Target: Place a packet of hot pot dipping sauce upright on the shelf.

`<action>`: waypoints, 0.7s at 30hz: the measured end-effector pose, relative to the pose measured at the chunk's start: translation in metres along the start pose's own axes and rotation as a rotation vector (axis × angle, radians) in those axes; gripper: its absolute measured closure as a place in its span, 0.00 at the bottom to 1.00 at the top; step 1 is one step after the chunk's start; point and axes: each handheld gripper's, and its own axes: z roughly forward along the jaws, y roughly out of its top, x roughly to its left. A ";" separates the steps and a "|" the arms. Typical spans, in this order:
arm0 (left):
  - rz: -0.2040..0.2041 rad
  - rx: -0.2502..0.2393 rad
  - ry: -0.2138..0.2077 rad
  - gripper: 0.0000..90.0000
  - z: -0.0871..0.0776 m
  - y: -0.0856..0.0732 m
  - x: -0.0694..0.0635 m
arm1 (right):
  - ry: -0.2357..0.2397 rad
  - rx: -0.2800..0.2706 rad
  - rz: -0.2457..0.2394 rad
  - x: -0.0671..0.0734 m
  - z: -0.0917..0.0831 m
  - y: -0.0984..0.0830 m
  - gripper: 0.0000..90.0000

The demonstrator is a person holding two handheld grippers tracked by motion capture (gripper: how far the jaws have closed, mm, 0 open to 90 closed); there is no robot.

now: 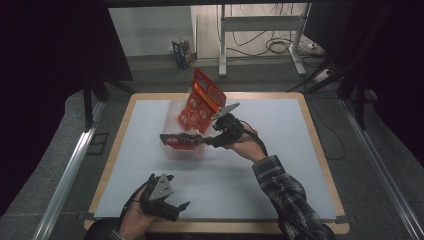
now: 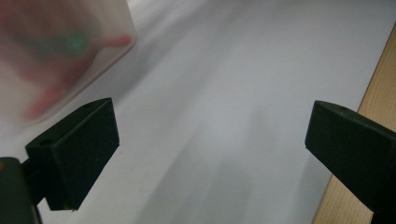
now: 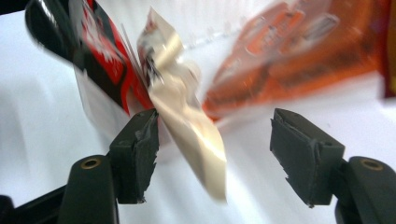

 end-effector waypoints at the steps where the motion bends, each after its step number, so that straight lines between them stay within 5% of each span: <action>1: 0.000 0.000 0.001 0.03 0.000 0.000 0.000 | -0.001 -0.002 0.011 -0.001 -0.003 -0.003 0.36; 6: -0.001 0.001 0.000 0.03 0.001 0.000 -0.001 | 0.036 0.017 0.057 -0.009 -0.008 -0.022 0.44; 10: 0.000 0.003 0.000 0.03 0.001 0.000 -0.001 | 0.067 0.017 0.055 -0.009 -0.003 -0.030 0.66; 14: -0.002 0.000 0.001 0.03 0.001 0.000 0.000 | 0.089 -0.021 0.031 -0.005 -0.003 -0.028 0.88; 21: 0.001 0.001 0.002 0.03 0.000 0.000 0.000 | 0.056 -0.038 -0.027 0.001 -0.018 -0.015 0.97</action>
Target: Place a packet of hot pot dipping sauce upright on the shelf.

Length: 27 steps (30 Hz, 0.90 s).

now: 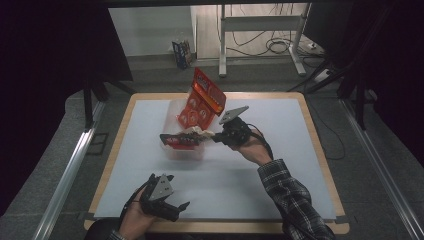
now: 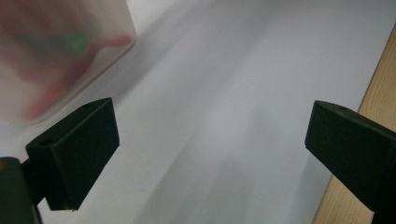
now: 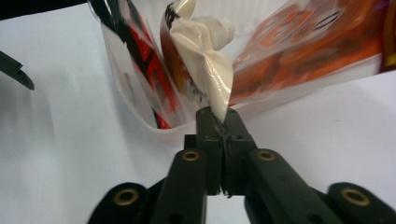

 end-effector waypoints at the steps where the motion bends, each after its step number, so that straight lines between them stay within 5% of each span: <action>1: 0.003 0.003 0.001 0.03 0.000 0.000 0.000 | -0.008 0.000 -0.005 0.000 -0.003 0.002 0.97; 11: 0.003 0.005 0.002 0.03 0.001 0.000 0.000 | -0.041 -0.005 -0.047 0.001 -0.014 0.019 0.98; 27: 0.008 0.006 0.000 0.03 0.000 0.000 0.000 | 0.008 -0.017 -0.114 0.025 0.027 0.070 0.97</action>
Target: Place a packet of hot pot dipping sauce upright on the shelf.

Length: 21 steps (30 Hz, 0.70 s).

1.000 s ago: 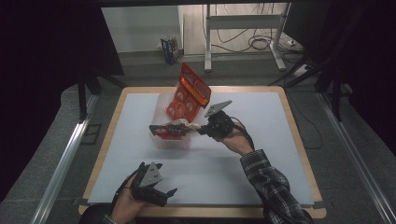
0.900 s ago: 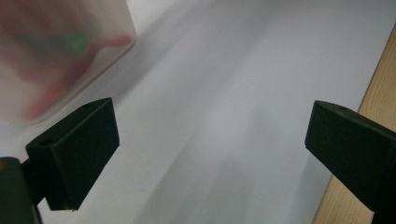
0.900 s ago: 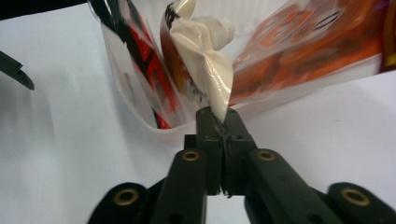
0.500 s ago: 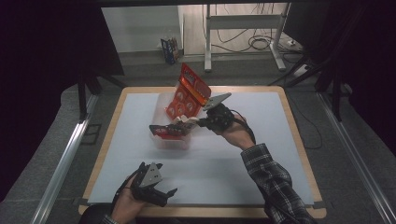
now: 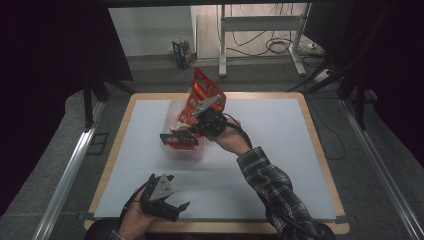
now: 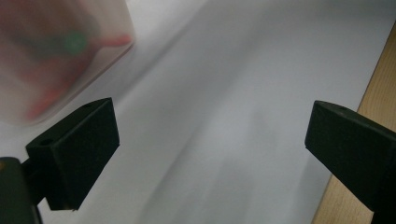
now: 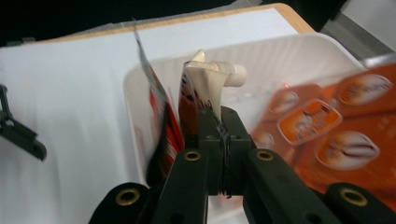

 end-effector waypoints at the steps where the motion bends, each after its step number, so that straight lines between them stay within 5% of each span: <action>1: 0.000 0.000 0.000 0.03 0.000 0.000 0.000 | 0.001 0.002 -0.001 0.001 0.003 0.002 0.97; 7: 0.002 -0.001 -0.001 0.03 0.000 0.000 0.000 | 0.007 0.016 0.008 0.000 0.007 0.000 0.94; 21: 0.001 -0.001 0.001 0.03 0.000 0.000 0.000 | -0.054 -0.009 0.049 -0.006 -0.005 -0.003 0.52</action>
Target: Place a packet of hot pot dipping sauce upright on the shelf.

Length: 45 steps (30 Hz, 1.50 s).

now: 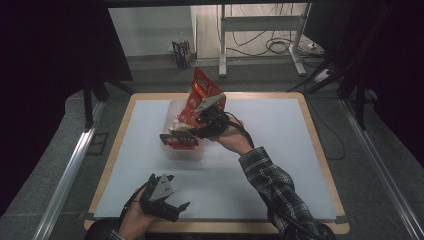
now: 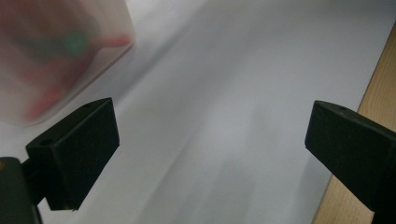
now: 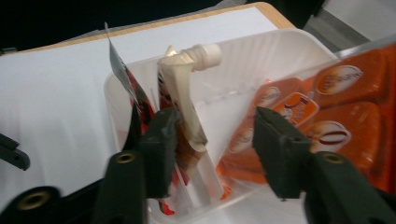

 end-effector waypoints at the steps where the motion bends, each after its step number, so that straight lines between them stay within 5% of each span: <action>1: -0.001 0.000 0.001 0.03 0.000 0.000 0.000 | -0.008 0.000 0.003 0.000 -0.001 -0.001 0.50; 19: -0.004 -0.005 0.004 0.03 0.000 0.000 0.000 | -0.045 -0.039 0.067 -0.009 -0.026 -0.015 0.20; 45: -0.003 -0.006 0.002 0.03 0.000 0.000 0.001 | -0.064 -0.058 0.108 -0.003 -0.046 -0.046 0.10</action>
